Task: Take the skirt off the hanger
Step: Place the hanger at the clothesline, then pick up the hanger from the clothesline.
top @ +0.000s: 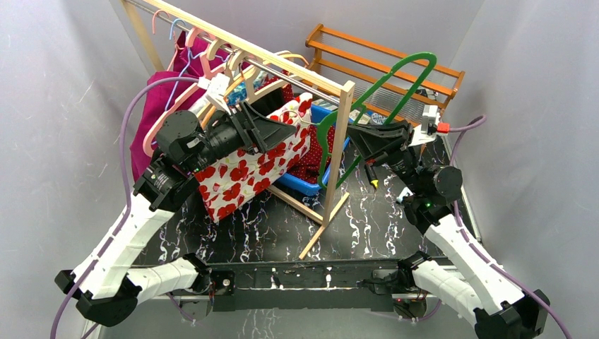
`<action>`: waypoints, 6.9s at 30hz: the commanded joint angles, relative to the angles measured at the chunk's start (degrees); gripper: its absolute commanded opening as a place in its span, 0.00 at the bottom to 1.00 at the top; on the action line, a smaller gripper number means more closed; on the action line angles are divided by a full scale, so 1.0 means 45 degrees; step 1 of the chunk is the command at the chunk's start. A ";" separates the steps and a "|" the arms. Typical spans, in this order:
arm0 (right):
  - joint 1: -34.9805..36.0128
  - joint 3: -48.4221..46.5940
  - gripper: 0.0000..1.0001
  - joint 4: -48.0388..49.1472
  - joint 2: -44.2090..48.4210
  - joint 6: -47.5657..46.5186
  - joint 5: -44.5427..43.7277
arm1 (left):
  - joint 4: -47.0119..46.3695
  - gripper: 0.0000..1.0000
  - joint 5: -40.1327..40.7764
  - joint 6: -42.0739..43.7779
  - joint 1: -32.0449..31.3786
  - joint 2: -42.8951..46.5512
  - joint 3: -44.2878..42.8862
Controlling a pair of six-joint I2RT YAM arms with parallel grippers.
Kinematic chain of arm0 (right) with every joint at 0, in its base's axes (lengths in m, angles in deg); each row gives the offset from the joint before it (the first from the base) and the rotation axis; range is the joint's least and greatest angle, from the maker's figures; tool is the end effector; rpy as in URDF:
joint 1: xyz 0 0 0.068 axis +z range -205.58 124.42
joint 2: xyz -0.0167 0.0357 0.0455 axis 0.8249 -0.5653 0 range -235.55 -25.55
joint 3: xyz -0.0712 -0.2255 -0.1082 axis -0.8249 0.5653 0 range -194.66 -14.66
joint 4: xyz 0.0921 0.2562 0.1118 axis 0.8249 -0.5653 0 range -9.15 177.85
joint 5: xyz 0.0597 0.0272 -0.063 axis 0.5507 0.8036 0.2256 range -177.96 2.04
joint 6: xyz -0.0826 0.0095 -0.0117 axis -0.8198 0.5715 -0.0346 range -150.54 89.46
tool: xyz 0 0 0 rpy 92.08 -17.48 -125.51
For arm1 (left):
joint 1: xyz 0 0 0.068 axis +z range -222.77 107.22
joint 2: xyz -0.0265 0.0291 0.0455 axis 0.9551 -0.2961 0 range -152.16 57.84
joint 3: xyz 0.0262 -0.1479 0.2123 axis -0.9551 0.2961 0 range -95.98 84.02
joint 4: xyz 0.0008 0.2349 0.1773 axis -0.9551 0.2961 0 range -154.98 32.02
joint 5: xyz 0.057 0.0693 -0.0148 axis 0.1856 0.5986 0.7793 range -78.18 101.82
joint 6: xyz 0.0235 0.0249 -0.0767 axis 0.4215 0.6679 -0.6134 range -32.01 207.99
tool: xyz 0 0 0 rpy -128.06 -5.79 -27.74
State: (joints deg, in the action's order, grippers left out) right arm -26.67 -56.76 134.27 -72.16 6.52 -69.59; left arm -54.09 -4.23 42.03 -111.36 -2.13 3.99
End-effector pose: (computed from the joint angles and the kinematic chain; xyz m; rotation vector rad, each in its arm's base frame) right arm 0.1974 0.1357 0.4297 -0.2582 0.9095 1.2051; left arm 0.2058 -0.1902 0.5060 0.1570 1.5680 -1.3902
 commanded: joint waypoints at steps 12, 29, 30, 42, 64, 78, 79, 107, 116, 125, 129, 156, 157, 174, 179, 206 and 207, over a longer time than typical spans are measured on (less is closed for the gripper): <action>0.0002 -0.1060 0.00 -0.1437 -0.0249 0.4302 -0.0400 | -0.2905 0.26 -0.1303 0.0710 -0.0028 0.0609 0.1023; 0.0001 -0.0306 0.00 -0.0094 -0.0763 0.8987 -0.2950 | -0.2974 0.98 -0.1125 0.1303 -0.0038 0.0992 0.1034; 0.0002 -0.0176 0.00 0.0038 -0.0756 0.9298 -0.3328 | -0.2952 0.98 -0.1174 0.1386 -0.0026 0.1027 0.0986; 0.0002 -0.0201 0.00 0.1565 -0.0927 1.0821 -0.4011 | -0.2572 0.98 -0.1833 0.2479 -0.0038 0.1422 0.0287; 0.0001 -0.0603 0.00 0.0880 -0.0531 1.2700 -0.2627 | -0.2623 0.98 -0.1707 0.2526 -0.0036 0.1473 0.0293; 0.0002 -0.0207 0.00 -0.0941 0.0310 1.2171 -0.1601 | -0.2069 0.99 -0.1120 0.2432 -0.0038 0.1446 0.0421; 0.0000 -0.0212 0.00 -0.1049 0.0344 1.2033 -0.1450 | -0.2087 0.98 -0.1120 0.2428 -0.0028 0.1435 0.0421; 0.0002 -0.0591 0.42 -0.6388 0.1391 0.4740 -0.0664 | 0.4267 0.98 0.2034 0.5454 -0.0038 0.1296 -0.3149; 0.0002 -0.3014 0.87 -1.2722 0.2122 0.0025 -0.2228 | 0.7748 0.98 0.4317 0.5637 -0.0028 0.0913 -0.5063; 0.0002 -0.3469 0.95 -1.6353 0.3433 -0.2147 -0.3578 | 0.9672 0.82 0.5310 0.5841 -0.0038 0.0118 -0.6298; 0.0002 -0.3051 0.96 -1.7021 0.4129 -0.2222 -0.4232 | 0.9710 0.74 0.5169 0.6012 -0.0038 -0.0298 -0.6356; -0.0003 -0.1077 0.98 -1.3881 0.3050 -0.1691 -0.4352 | 0.6789 0.26 0.4264 0.6284 -0.0038 -0.1467 -0.4646; 0.0002 -0.0939 0.98 -1.3812 0.3084 -0.1643 -0.4308 | 0.6787 0.25 0.4228 0.6244 -0.0038 -0.1419 -0.4524; 0.0002 -0.1345 0.98 -1.4337 0.2681 -0.1784 -0.3922 | 0.6239 0.00 0.3613 0.6822 -0.0038 -0.1514 -0.5310; 0.0002 -0.1462 0.98 -1.4488 0.2682 -0.1772 -0.4068 | 0.5798 0.00 0.3659 0.7187 -0.0038 -0.1848 -0.5712; -0.0008 -0.1503 0.99 -1.4180 0.2027 -0.1503 -0.3019 | 0.7668 0.00 0.1181 0.3272 -0.0046 -0.3981 -1.0284; 0.0001 -0.1512 0.98 -1.4191 0.2036 -0.1498 -0.2973 | 0.7807 0.00 0.1109 0.3236 -0.0039 -0.4031 -1.0495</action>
State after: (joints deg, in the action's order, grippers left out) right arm -26.63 -61.86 67.89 -64.16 -0.67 -84.26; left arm -13.92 2.98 59.54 -111.84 -20.97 -36.51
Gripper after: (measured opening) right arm 0.983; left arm 0.074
